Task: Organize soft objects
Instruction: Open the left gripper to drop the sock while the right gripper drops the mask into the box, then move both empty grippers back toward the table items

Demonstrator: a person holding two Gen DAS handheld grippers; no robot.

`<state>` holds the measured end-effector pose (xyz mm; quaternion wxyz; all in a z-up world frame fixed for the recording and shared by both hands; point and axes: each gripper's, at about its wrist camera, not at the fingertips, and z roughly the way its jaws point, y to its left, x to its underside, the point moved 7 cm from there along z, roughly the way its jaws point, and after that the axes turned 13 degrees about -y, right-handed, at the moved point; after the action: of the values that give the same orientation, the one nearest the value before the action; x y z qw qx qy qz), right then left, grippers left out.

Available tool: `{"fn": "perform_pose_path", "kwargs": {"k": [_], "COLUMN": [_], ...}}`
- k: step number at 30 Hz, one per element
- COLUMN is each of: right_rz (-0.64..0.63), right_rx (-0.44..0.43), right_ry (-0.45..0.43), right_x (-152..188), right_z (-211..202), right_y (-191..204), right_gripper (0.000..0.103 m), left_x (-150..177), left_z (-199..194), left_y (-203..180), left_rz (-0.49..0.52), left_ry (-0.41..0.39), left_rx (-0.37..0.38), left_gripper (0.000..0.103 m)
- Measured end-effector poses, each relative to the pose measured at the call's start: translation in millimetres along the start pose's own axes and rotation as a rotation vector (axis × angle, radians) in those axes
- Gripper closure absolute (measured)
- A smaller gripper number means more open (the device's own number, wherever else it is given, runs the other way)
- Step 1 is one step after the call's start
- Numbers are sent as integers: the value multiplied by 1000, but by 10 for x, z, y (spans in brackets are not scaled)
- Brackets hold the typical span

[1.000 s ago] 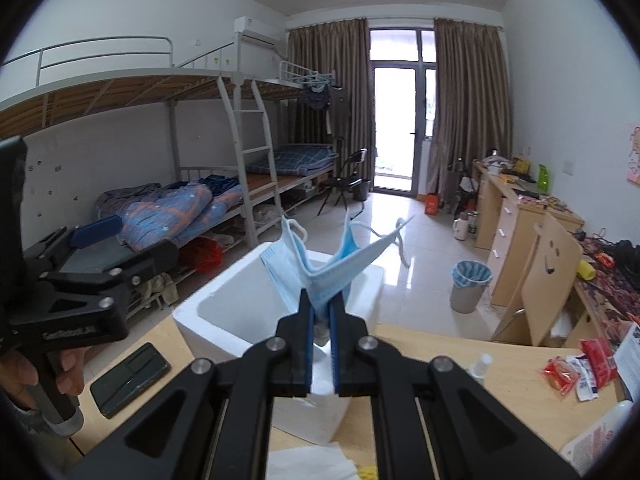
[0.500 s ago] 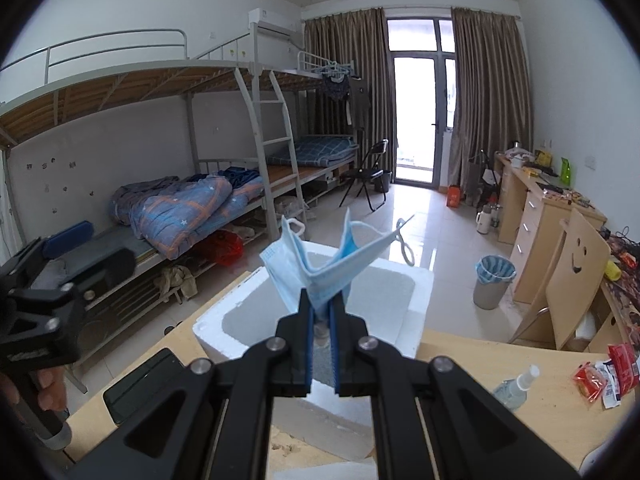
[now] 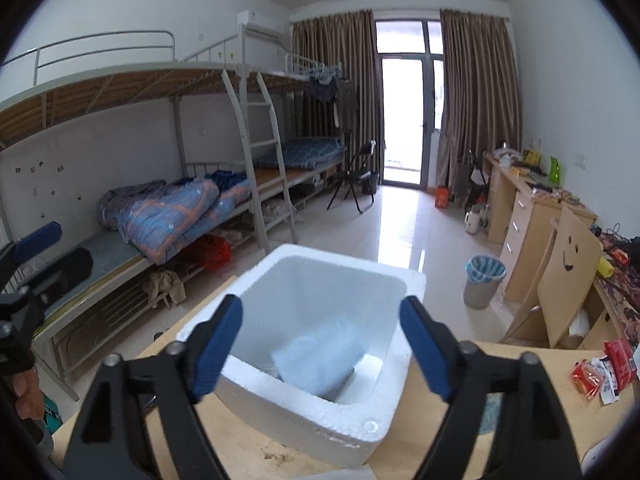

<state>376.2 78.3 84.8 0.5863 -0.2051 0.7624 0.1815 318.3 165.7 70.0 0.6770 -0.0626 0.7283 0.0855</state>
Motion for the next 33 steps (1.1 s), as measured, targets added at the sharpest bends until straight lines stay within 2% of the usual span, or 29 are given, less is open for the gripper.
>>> {"fn": "perform_pose_path", "kwargs": {"k": [10,14,19,33], "right_rz": [-26,-30,-10,-46], "right_rx": [-10,8,11,41], "right_ry": [-7,-17,-70,-158], "right_x": [-63,-96,-213,-343], "right_z": [-177,-304,-554,-1188], "right_y": [74,84,73,128], "right_gripper": [16,6,1,1], "left_x": [-77,-123,-183,-360], "left_z": [-213,-317,-485,-1069], "left_y": [-4,-28,-84,-306], "left_rz": [-12,-6,0,5], "left_ry": [-20,-27,-39,-93], "left_rx": [12,15,29,97], "left_gripper": [1,1,1,1]}}
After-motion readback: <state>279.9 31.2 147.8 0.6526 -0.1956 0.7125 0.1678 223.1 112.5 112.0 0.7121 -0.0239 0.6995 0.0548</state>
